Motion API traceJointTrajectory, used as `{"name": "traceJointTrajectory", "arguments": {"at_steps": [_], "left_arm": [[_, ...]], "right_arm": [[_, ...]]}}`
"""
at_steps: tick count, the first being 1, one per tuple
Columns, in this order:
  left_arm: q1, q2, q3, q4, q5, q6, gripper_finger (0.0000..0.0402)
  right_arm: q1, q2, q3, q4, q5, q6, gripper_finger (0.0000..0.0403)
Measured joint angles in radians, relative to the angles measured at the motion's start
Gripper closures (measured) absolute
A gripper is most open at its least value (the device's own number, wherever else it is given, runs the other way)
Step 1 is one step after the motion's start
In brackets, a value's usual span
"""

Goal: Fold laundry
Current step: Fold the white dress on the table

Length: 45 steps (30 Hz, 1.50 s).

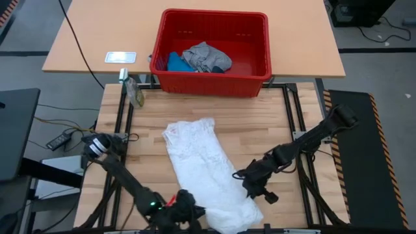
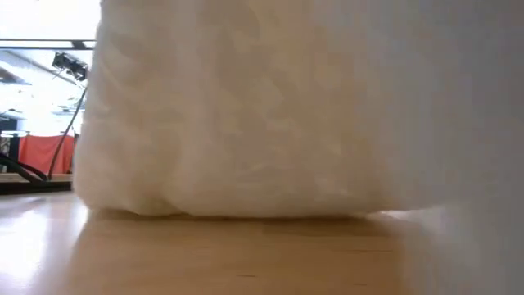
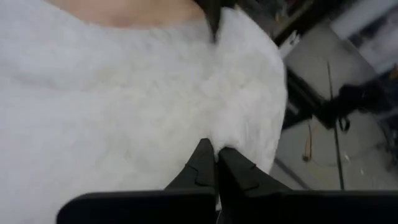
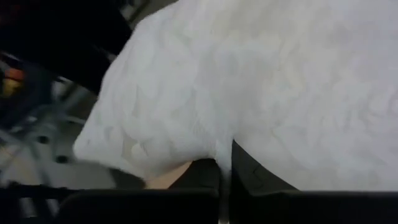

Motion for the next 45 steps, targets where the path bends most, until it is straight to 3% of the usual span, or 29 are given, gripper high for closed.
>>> {"name": "traceJointTrajectory", "arguments": {"at_steps": [6, 13, 22, 30, 36, 40, 45], "left_arm": [[0.002, -0.024, 0.000, -0.055, -0.027, -0.133, 0.0401], [0.071, -0.040, 0.000, -0.156, -0.084, -0.412, 0.0401], [0.115, -0.150, 0.000, -0.695, -0.067, -0.766, 0.0401], [0.216, -0.171, -0.012, -1.082, 0.083, -0.686, 0.0401], [0.293, -0.170, -0.144, -1.127, 0.131, -0.641, 0.0396], [0.343, -0.170, -0.254, -1.065, 0.234, -0.650, 0.0374], [0.392, -0.180, -0.276, -1.077, 0.320, -0.630, 0.0329]], "right_arm": [[-0.060, -0.032, 0.000, 0.045, -0.031, 0.069, 0.0396], [-0.234, -0.032, 0.000, 0.043, -0.056, 0.204, 0.0396], [-0.528, 0.013, 0.000, 0.065, -0.226, 0.358, 0.0396], [-0.699, 0.263, 0.000, 0.323, -0.356, 0.547, 0.0396], [-0.771, 0.361, 0.001, 0.442, -0.334, 0.584, 0.0390], [-0.787, 0.365, 0.001, 0.470, -0.283, 0.529, 0.0339], [-0.804, 0.320, 0.001, 0.508, -0.220, 0.466, 0.0245]]}}
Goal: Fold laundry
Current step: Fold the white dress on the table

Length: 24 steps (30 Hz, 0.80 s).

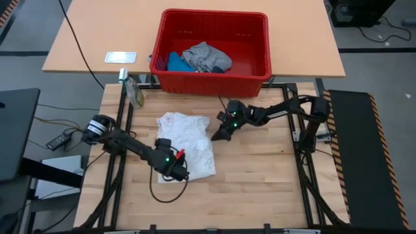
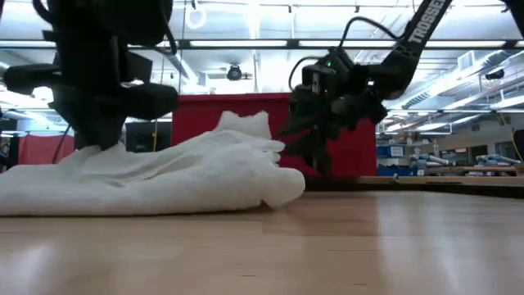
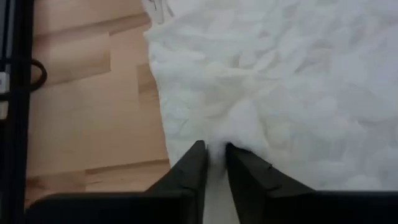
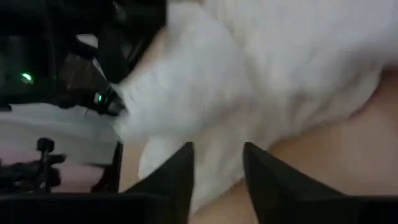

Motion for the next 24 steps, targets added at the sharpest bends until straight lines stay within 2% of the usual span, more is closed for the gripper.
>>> {"name": "traceJointTrajectory", "arguments": {"at_steps": [3, 6, 10, 12, 14, 17, 20, 24], "left_arm": [[0.011, -0.043, 0.002, -0.001, -0.008, 0.067, 0.0303], [-0.001, -0.096, 0.022, -0.024, -0.065, 0.124, 0.0283], [-0.047, -0.188, 0.056, -0.015, -0.234, 0.184, 0.0270], [-0.063, -0.219, 0.069, -0.008, -0.274, 0.247, 0.0270], [-0.079, -0.243, 0.072, -0.008, -0.262, 0.306, 0.0271], [-0.112, -0.255, 0.072, -0.029, -0.181, 0.346, 0.0270], [-0.163, -0.250, 0.071, -0.113, -0.073, 0.295, 0.0263], [-0.249, -0.235, 0.071, -0.079, -0.064, 0.238, 0.0250]], "right_arm": [[-0.011, -0.049, 0.000, 0.009, 0.054, -0.038, 0.0195], [-0.009, -0.107, 0.000, 0.035, 0.064, -0.130, 0.0163], [0.029, -0.178, 0.000, 0.025, 0.061, -0.350, 0.0151], [0.061, -0.204, 0.000, 0.006, 0.061, -0.426, 0.0152], [0.098, -0.221, 0.000, -0.012, 0.061, -0.478, 0.0154], [0.169, -0.230, 0.000, -0.065, 0.102, -0.544, 0.0155], [0.254, -0.227, 0.000, -0.129, 0.173, -0.604, 0.0155], [0.375, -0.209, -0.001, -0.191, 0.314, -0.708, 0.0154]]}}
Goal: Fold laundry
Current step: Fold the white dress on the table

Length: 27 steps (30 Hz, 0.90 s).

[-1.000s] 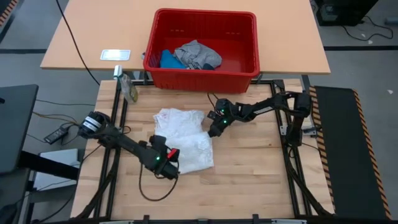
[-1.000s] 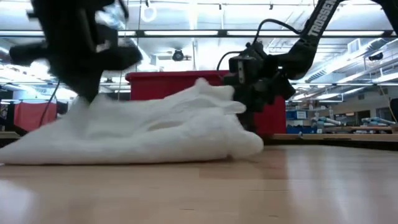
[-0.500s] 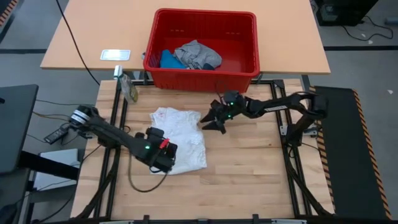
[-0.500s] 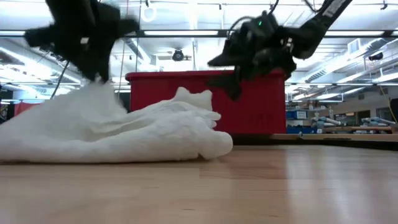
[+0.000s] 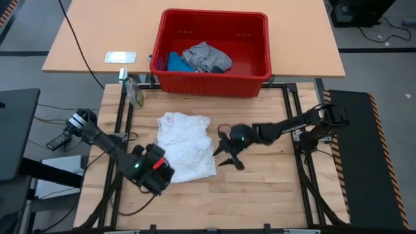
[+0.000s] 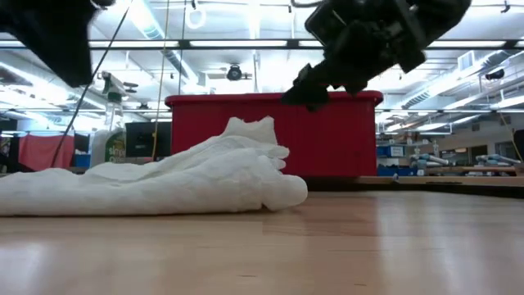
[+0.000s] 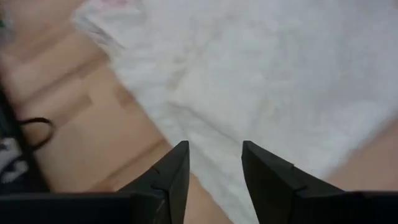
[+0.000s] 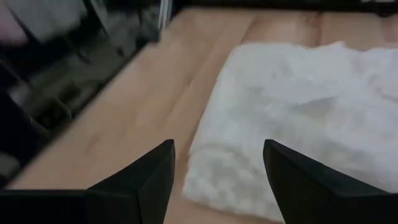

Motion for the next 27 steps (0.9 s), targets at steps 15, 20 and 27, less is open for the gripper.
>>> {"name": "traceJointTrajectory", "arguments": {"at_steps": [15, 20, 27], "left_arm": [[-0.165, 0.312, 0.016, 0.324, -0.012, 0.428, 0.0241], [-0.160, 0.373, 0.016, 0.270, -0.008, 0.413, 0.0241], [-0.141, 0.460, 0.012, 0.271, -0.007, 0.527, 0.0241]], "right_arm": [[0.223, 0.180, 0.007, 0.131, 0.412, -0.072, 0.0154], [0.221, 0.239, 0.008, 0.197, 0.423, -0.058, 0.0154], [0.206, 0.317, 0.030, 0.202, 0.394, 0.047, 0.0159]]}}
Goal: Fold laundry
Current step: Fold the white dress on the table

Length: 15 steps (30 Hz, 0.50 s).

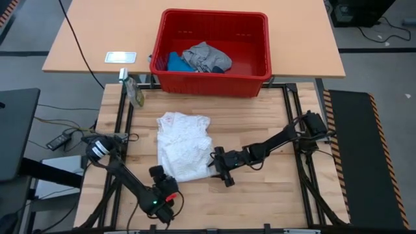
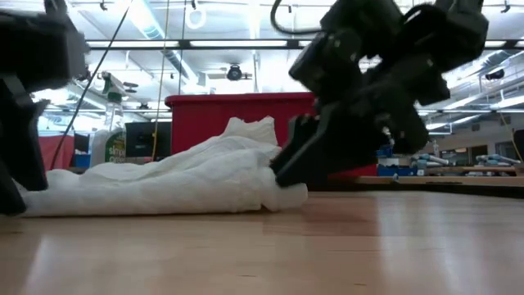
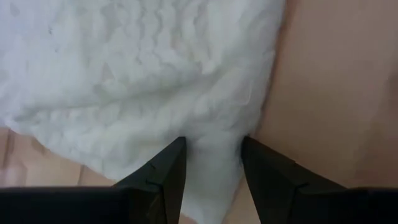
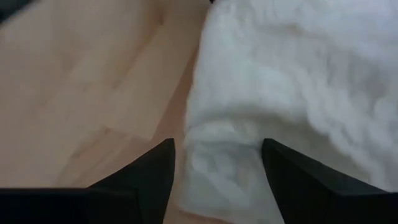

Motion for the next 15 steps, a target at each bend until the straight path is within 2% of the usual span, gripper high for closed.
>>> {"name": "traceJointTrajectory", "arguments": {"at_steps": [5, 8, 11, 13, 15], "left_arm": [[0.030, 0.024, -0.002, 0.014, 0.040, -0.022, 0.0255], [0.044, 0.023, -0.003, 0.047, 0.052, -0.046, 0.0289], [0.054, 0.023, 0.008, 0.069, 0.071, -0.073, 0.0344], [0.058, 0.026, 0.043, 0.077, 0.095, -0.089, 0.0381], [0.057, 0.026, 0.093, 0.073, 0.130, -0.100, 0.0390]], "right_arm": [[-0.011, 0.053, 0.004, -0.011, 0.003, 0.124, 0.0200], [-0.016, 0.078, 0.006, -0.015, -0.021, 0.211, 0.0259], [-0.015, 0.087, 0.008, -0.016, -0.047, 0.286, 0.0335], [-0.016, 0.074, 0.006, -0.023, -0.112, 0.367, 0.0380], [-0.022, 0.049, 0.003, -0.026, -0.205, 0.453, 0.0388]]}}
